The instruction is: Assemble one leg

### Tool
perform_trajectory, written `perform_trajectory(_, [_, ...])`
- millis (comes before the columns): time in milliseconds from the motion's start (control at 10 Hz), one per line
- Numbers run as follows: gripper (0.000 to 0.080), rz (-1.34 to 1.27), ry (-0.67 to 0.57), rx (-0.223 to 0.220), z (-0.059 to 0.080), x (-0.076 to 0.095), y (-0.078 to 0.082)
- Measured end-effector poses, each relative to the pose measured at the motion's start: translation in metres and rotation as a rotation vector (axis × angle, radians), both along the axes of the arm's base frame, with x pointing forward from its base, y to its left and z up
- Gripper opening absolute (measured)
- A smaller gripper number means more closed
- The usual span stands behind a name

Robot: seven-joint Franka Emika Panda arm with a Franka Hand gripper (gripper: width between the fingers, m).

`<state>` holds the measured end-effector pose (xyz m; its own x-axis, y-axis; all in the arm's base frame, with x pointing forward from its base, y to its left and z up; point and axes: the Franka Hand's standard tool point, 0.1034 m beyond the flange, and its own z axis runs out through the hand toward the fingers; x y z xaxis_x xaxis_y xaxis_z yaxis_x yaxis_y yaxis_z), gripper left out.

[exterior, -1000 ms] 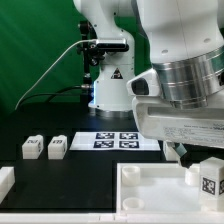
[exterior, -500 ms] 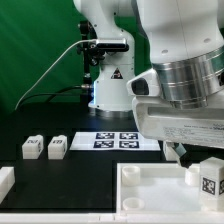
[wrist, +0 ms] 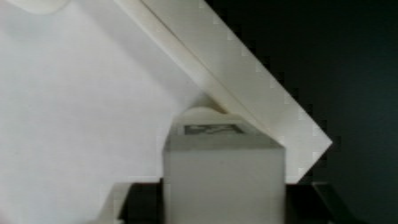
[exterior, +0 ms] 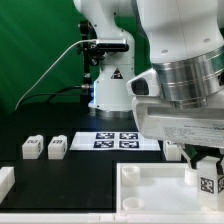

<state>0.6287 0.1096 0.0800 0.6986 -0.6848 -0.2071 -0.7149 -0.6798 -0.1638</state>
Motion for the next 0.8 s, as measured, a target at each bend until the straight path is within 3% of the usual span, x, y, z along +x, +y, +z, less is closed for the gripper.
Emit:
perform_trajectory(200, [0.0290, -0.156, 0.020, -0.004, 0.0006, 0.0020, -0.0012])
perform_trajectory(500, [0.0290, -0.829, 0.116, 0.062, -0.0007, 0.0007, 0.0031])
perform_trajectory(800, [0.0291, -0.940, 0.149, 0.066, 0.0001, 0.0016, 0.0036])
